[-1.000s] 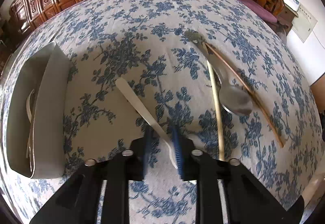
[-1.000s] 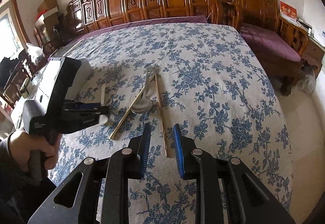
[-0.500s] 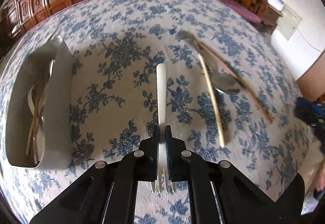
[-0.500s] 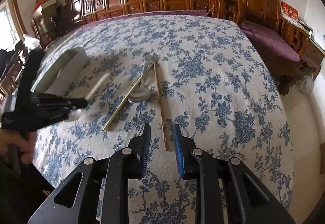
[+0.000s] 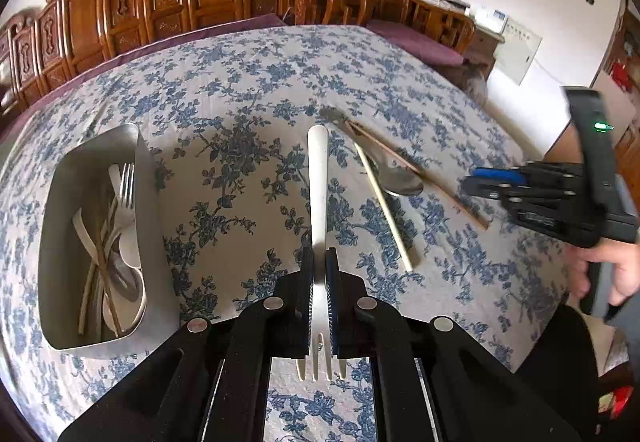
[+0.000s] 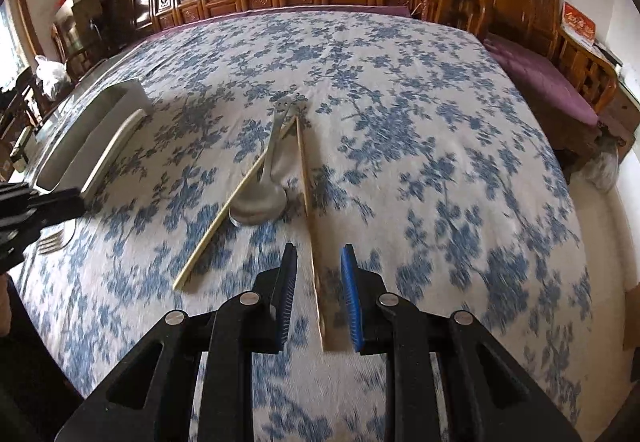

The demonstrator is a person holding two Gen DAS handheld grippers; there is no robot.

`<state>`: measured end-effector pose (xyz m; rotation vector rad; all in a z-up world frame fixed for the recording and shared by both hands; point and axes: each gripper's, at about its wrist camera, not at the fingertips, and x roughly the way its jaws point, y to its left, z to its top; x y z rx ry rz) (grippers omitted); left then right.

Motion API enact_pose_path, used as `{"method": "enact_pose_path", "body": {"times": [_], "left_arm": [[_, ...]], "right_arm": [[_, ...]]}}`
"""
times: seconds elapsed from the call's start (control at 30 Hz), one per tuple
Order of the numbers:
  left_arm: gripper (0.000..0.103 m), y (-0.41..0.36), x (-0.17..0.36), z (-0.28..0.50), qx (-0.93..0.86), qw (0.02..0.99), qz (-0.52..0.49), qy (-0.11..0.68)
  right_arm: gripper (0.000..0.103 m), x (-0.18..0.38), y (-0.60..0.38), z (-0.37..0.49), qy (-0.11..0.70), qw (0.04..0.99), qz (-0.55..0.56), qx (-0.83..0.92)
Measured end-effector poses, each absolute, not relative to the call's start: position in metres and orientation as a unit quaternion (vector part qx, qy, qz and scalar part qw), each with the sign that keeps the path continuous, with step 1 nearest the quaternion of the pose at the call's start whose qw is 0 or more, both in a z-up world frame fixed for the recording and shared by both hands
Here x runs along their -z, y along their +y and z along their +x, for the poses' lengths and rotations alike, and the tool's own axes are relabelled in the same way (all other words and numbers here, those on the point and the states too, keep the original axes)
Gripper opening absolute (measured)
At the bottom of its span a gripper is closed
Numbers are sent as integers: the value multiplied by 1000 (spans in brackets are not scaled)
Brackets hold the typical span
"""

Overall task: Organize utensils
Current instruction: 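Grasp a wooden chopstick with the right tool while the left tool holds the white fork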

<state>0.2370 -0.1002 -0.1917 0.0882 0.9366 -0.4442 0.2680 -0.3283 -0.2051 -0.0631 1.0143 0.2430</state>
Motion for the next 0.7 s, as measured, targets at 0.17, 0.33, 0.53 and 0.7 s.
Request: {"method": "enact_pose_path", "body": {"times": [0.17,0.33,0.53,0.7], "left_arm": [[5,-94,186,234,226,869,25,441],[5,-87,185,234,229,868,15,441],[5,-79,183,235,229,868,9,440],[5,-70,176,233,222,874,5,433]], "right_arm": [[25,215,-313,293,499,857,-60,-116],[25,232,-312,310,526,841,-71,-105],[11,233,-306,310,538,832,-81,-109],[6,231,-296,302,544,826,-110,-92]]}}
